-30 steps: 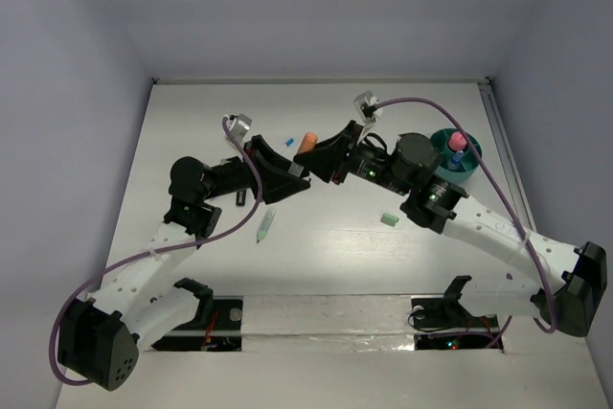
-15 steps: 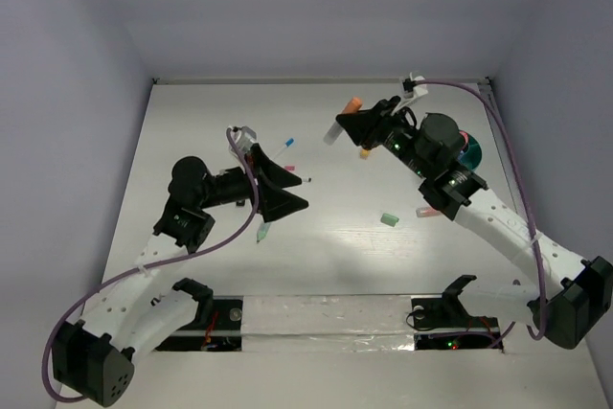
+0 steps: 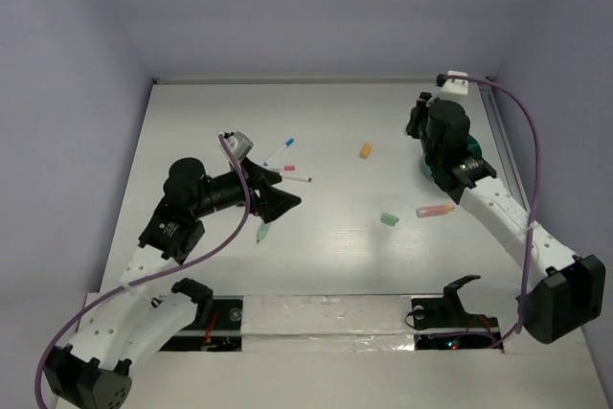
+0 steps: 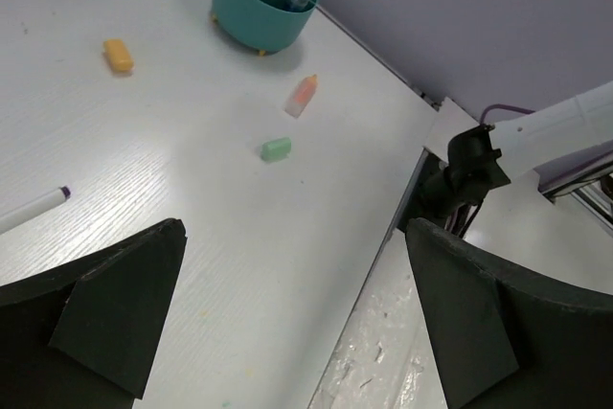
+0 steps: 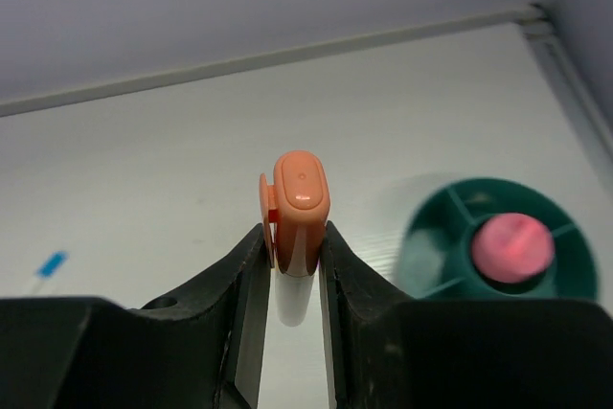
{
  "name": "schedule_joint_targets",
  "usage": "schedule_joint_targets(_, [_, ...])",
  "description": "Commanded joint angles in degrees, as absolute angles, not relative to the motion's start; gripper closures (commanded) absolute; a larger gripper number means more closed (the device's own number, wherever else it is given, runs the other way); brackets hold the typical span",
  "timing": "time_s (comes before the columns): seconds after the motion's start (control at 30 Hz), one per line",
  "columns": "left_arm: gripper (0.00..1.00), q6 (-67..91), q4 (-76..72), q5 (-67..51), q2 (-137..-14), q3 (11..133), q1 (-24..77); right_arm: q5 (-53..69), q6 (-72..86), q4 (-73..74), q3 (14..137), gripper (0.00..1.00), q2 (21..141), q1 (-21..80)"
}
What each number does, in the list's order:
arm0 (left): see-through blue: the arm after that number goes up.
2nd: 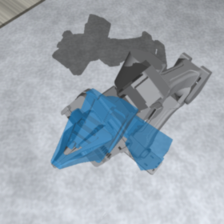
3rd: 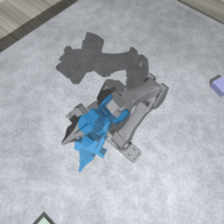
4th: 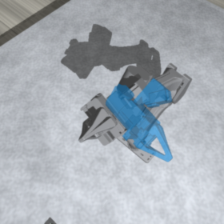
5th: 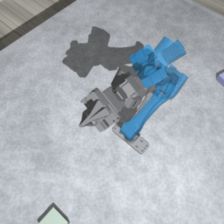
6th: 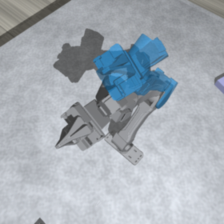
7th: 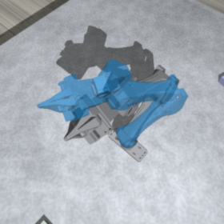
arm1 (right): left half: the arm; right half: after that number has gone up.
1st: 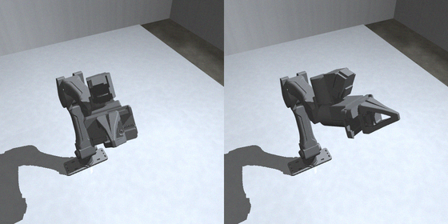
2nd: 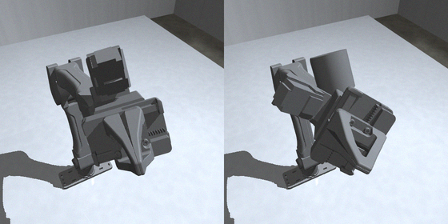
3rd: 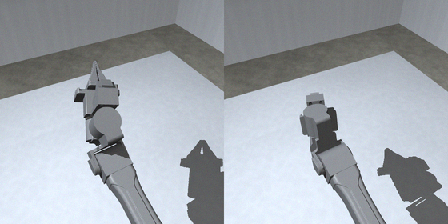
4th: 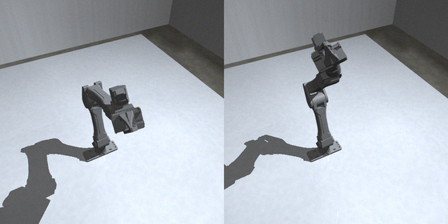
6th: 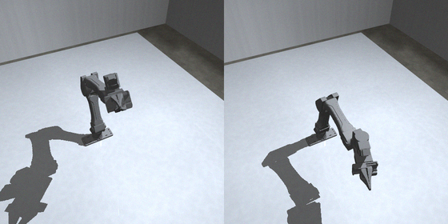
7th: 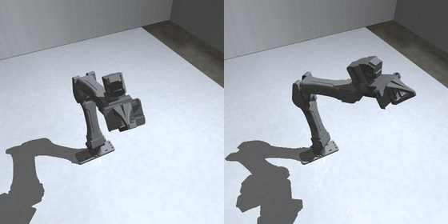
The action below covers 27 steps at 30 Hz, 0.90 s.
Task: Sort the stationery into containers
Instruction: Place the pen in the storage box.
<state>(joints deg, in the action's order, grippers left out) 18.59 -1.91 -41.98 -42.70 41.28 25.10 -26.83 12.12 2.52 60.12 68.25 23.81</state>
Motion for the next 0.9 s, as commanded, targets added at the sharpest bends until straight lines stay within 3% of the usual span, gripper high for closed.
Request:
schedule_joint_targets(0.0, [0.01,16.00,-0.09,-38.41,-40.52,42.28,25.40,-34.19,9.23,4.04,59.94,1.00,70.13,18.20])
schedule_joint_targets(0.27, [0.01,16.00,-0.18,-37.44,-37.79,41.92,25.40,-33.05,11.43,3.78,59.41,1.00,75.23,10.82])
schedule_joint_targets(0.87, [0.01,15.73,-0.09,-36.65,-37.44,42.10,24.87,-34.28,9.05,-1.93,62.14,1.00,85.69,10.28])
